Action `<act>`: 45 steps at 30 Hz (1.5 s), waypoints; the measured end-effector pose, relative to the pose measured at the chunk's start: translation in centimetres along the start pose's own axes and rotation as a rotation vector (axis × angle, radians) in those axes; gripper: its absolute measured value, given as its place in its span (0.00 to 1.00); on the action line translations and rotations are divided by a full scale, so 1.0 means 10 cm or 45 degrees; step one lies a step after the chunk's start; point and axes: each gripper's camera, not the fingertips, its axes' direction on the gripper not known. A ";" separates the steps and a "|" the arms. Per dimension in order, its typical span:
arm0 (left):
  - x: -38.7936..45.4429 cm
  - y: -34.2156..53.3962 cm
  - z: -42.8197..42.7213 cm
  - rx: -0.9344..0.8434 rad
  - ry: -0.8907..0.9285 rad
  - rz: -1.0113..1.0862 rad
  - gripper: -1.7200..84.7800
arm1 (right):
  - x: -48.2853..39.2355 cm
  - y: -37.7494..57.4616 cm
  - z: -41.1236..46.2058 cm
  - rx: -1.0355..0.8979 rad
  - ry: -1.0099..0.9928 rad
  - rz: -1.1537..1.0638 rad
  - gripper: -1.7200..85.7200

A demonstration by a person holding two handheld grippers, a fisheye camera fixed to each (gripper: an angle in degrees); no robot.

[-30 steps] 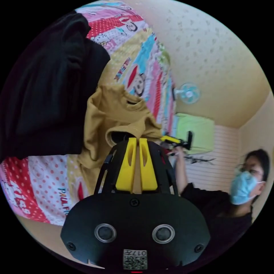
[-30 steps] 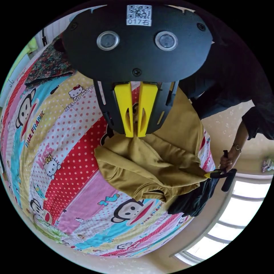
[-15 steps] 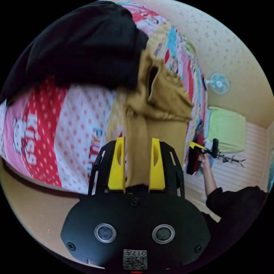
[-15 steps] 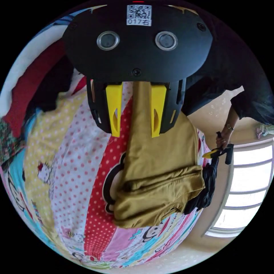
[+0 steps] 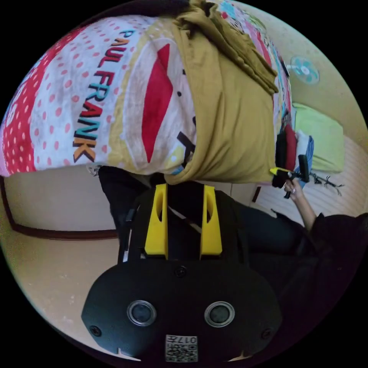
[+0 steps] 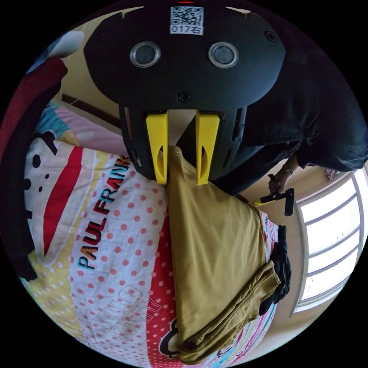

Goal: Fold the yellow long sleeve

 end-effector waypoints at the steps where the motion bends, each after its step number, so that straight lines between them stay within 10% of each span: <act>1: -0.04 0.00 0.10 -0.063 -0.052 0.063 0.18 | 0.04 -0.01 0.00 -0.013 -0.015 0.011 0.14; 14: -0.24 0.08 0.03 -0.418 0.587 0.293 0.04 | -0.30 -0.01 -0.24 -0.404 0.122 -0.075 0.06; 17: -0.34 0.70 -0.66 -0.150 0.893 0.259 0.03 | -0.43 0.42 -0.64 -0.340 0.167 -0.017 0.06; 27: -0.72 0.56 -1.27 0.324 1.425 0.113 0.04 | -0.13 0.52 -0.69 0.334 -1.024 0.137 0.05; 34: -0.87 -1.31 -1.61 0.609 1.149 0.054 0.11 | -0.19 -0.82 -0.91 0.791 -0.979 -0.134 0.07; 41: -0.64 -0.91 -1.01 0.670 0.371 -0.245 0.17 | -1.02 -0.80 -0.55 0.938 -0.297 -0.198 0.10; 45: -0.52 -0.87 -0.31 0.486 0.319 -0.265 0.20 | -1.50 -0.87 0.00 0.787 0.194 -0.236 0.11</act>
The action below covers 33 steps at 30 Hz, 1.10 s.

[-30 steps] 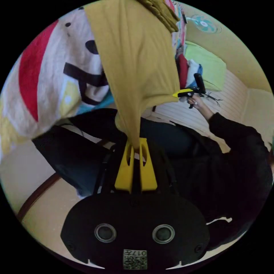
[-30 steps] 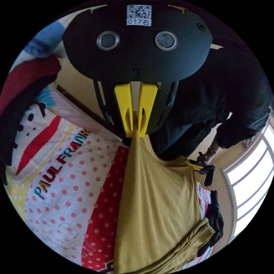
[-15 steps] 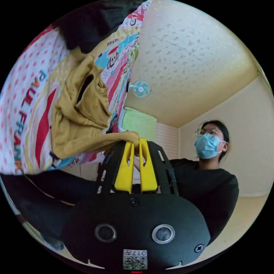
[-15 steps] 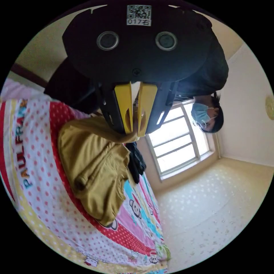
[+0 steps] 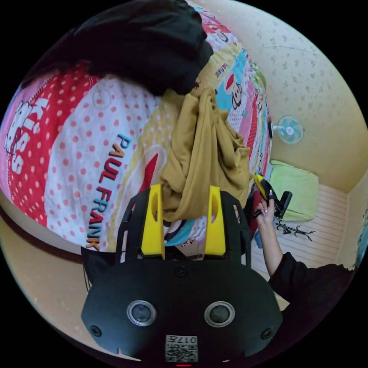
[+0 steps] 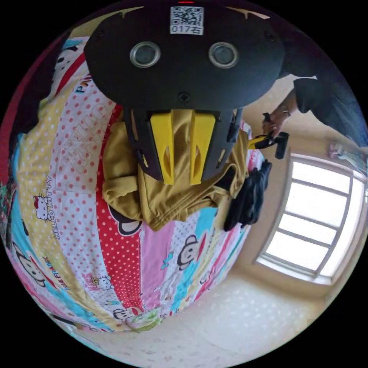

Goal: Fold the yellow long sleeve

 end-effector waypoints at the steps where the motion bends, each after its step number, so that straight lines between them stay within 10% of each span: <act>1: 0.00 0.06 0.07 0.031 -0.009 -0.003 0.19 | -0.05 0.00 0.02 0.002 0.034 -0.025 0.11; 12: 0.92 -0.44 0.35 0.074 -0.350 0.550 0.17 | -0.21 -0.65 1.01 -0.337 0.281 -0.304 0.13; 20: 0.60 -0.28 0.21 0.247 -0.239 0.503 0.16 | -0.13 -0.44 0.41 0.057 0.402 -0.090 0.06; 27: 0.47 -0.53 0.59 0.220 -0.431 0.361 0.18 | 0.26 -0.26 0.49 -0.082 0.323 0.199 0.07; 33: -0.29 0.06 0.62 0.134 -0.236 0.116 0.21 | -0.95 0.49 0.26 0.074 0.090 -0.292 0.05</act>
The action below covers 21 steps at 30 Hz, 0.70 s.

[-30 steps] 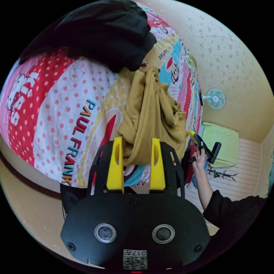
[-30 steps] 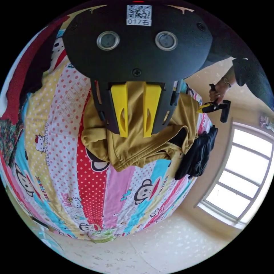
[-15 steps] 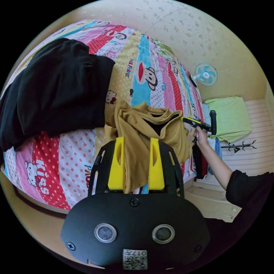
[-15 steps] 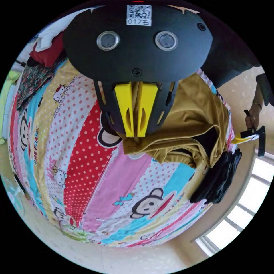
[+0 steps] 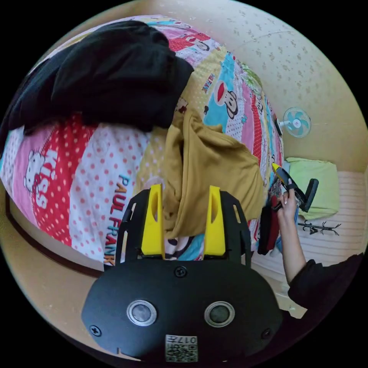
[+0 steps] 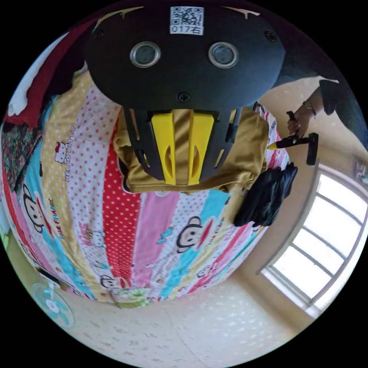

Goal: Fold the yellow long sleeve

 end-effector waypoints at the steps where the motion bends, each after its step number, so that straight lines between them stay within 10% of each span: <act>1: -0.12 0.11 0.10 -0.064 0.004 -0.047 0.21 | -0.13 0.08 0.08 -0.025 0.006 -0.042 0.05; 9: 0.00 -0.02 -0.01 -0.086 0.372 -0.035 0.08 | -0.53 1.16 0.64 -0.175 0.270 0.022 0.03; 21: 2.81 0.43 0.44 -0.422 0.650 0.935 0.11 | 0.74 3.02 -0.72 -0.151 -0.018 0.814 0.04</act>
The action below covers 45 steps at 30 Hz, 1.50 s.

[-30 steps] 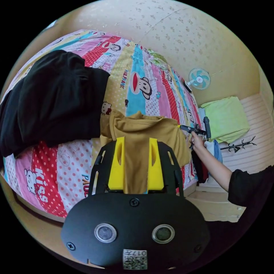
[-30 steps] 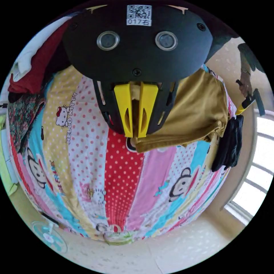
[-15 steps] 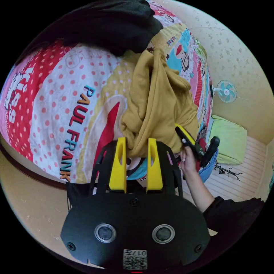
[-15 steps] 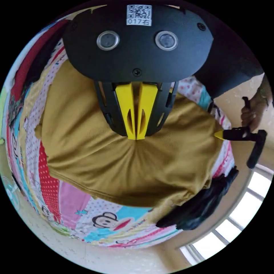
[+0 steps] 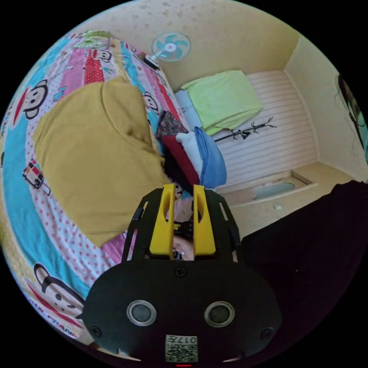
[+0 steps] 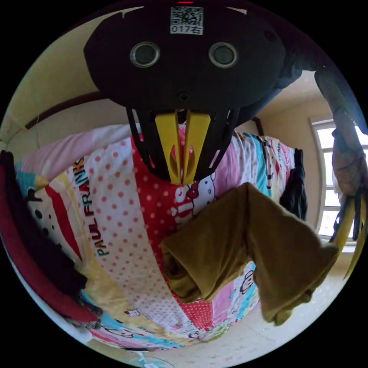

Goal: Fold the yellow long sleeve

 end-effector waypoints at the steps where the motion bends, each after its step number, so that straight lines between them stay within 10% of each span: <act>1: 0.02 0.05 -0.01 0.012 -0.019 -0.007 0.12 | 0.07 0.03 -0.02 -0.011 -0.042 0.018 0.05; 7: -0.81 0.40 -0.52 0.185 -0.438 -0.518 0.19 | 0.77 0.09 -0.12 0.143 -0.822 0.358 0.18; 13: -1.67 0.30 0.05 -0.120 -0.088 -0.891 0.17 | 1.10 -0.07 0.16 0.293 -1.314 0.664 0.24; 21: -0.09 -0.46 -0.16 -0.211 -0.075 -0.544 0.09 | 1.08 -0.83 0.05 0.456 -1.819 0.714 0.21; 27: 1.13 -1.09 0.21 -0.458 -0.156 -0.212 0.11 | 1.33 -1.04 -0.95 0.511 -1.626 0.265 0.15; 33: 1.25 -0.83 0.20 -0.801 -0.573 -0.240 0.08 | 2.27 -0.43 -1.02 0.183 -0.872 0.843 0.12; 40: -0.06 0.79 -1.83 -0.849 -0.730 -1.252 0.02 | 2.02 0.88 -0.53 -0.484 -0.499 1.060 0.03; 45: 0.02 1.97 -3.25 -0.202 -0.485 -1.829 0.01 | 1.24 1.02 -0.15 -0.437 -0.514 1.091 0.02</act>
